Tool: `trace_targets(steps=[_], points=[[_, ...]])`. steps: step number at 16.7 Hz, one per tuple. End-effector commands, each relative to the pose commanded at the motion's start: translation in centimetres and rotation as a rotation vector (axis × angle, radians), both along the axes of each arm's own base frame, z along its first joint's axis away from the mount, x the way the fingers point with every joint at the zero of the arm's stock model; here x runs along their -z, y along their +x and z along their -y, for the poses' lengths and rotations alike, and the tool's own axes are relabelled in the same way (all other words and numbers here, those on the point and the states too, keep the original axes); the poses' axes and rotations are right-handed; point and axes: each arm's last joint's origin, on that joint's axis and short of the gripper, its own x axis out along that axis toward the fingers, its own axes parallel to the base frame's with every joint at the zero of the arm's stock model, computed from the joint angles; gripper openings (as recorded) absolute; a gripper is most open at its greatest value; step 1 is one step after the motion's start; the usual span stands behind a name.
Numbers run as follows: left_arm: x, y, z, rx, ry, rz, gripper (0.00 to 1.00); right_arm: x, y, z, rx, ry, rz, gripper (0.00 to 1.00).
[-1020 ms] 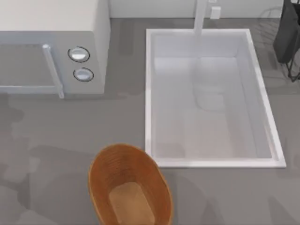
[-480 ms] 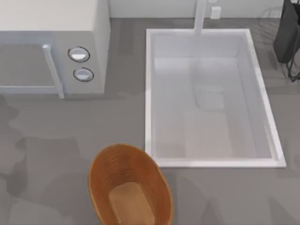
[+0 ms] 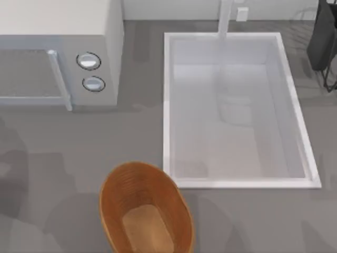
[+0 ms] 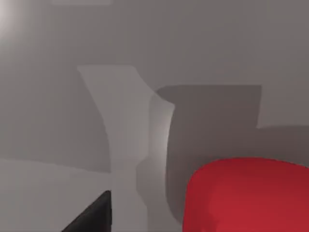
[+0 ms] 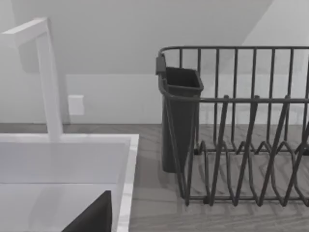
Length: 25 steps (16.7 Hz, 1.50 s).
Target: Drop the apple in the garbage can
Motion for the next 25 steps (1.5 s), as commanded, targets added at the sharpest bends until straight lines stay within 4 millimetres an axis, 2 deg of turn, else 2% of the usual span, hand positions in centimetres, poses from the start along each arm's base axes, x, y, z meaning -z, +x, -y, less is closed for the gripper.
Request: trace_targets(steps=[3, 7, 20, 25], points=[[1.9, -0.2, 0.1, 0.000, -0.003, -0.010, 1.00, 0.0, 0.0, 0.0, 0.000, 0.000, 0.000, 1.00], [2.0, -0.2, 0.1, 0.000, -0.003, -0.011, 1.00, 0.0, 0.0, 0.0, 0.000, 0.000, 0.000, 1.00], [2.0, -0.2, 0.1, 0.000, -0.003, -0.011, 0.02, 0.0, 0.0, 0.0, 0.000, 0.000, 0.000, 1.00], [2.0, -0.2, 0.1, 0.000, -0.003, -0.011, 0.00, 0.0, 0.0, 0.0, 0.000, 0.000, 0.000, 1.00]])
